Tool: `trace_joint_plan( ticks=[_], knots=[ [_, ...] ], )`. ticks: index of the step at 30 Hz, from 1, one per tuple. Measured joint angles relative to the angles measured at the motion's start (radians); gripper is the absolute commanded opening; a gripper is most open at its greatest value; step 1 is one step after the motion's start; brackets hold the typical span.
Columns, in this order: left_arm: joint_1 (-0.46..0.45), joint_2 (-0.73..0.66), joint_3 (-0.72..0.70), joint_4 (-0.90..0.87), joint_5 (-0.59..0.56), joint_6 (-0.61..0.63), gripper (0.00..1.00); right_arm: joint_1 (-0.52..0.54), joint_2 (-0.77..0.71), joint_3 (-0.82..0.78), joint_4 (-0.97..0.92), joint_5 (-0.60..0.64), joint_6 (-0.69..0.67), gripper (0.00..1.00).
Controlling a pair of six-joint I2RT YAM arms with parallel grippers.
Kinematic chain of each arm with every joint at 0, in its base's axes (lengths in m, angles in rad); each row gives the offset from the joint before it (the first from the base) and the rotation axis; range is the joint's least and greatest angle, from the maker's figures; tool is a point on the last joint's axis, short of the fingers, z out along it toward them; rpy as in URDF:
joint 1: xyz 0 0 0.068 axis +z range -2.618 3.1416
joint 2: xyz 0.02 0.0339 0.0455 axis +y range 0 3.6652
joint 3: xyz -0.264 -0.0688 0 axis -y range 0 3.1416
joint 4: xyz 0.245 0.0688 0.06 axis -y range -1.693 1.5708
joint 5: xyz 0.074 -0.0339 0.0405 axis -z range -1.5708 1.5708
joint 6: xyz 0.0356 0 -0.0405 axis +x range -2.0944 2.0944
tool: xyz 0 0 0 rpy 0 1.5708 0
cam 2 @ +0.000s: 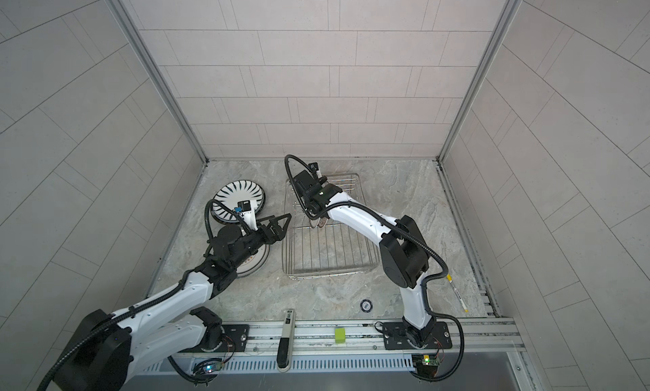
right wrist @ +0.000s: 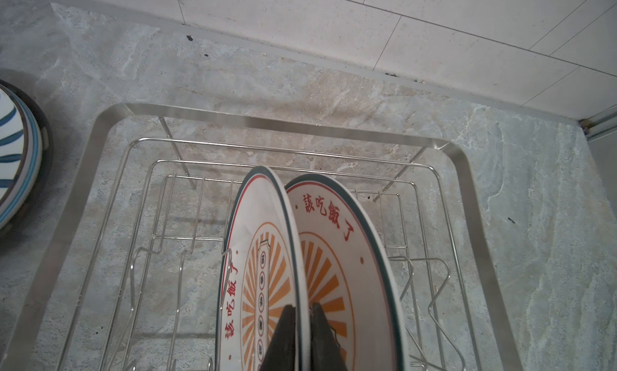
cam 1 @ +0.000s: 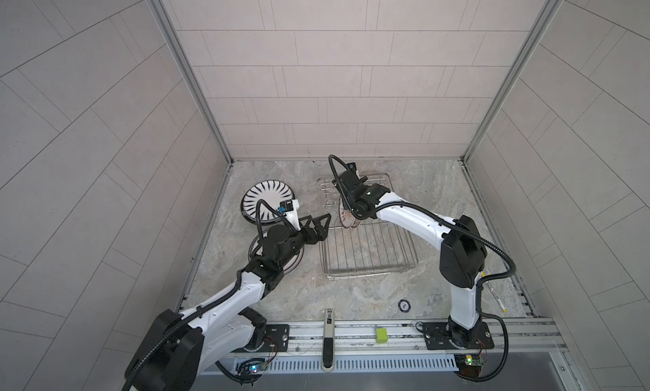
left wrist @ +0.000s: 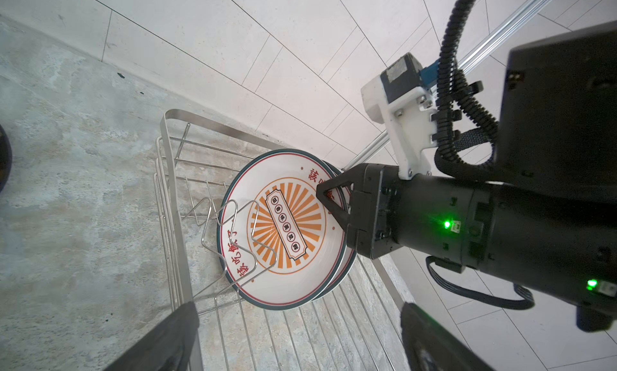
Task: Unload the plates from the dish rack
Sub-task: Pick up the plate from the dish rack.
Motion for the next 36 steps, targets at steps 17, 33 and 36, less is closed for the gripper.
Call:
trace_joint_plan(
  ticks=[17,33,36],
  knots=[
    [-0.002,0.004,-0.019,0.018,-0.024,-0.008,1.00,0.008,0.055,0.053,-0.018,0.053,0.026,0.10],
    [-0.002,-0.018,-0.033,0.019,-0.042,-0.019,1.00,0.047,0.058,0.131,-0.043,0.140,-0.003,0.06],
    [-0.002,-0.034,-0.043,0.019,-0.047,-0.018,1.00,0.060,0.052,0.130,-0.047,0.163,-0.017,0.06]
  ],
)
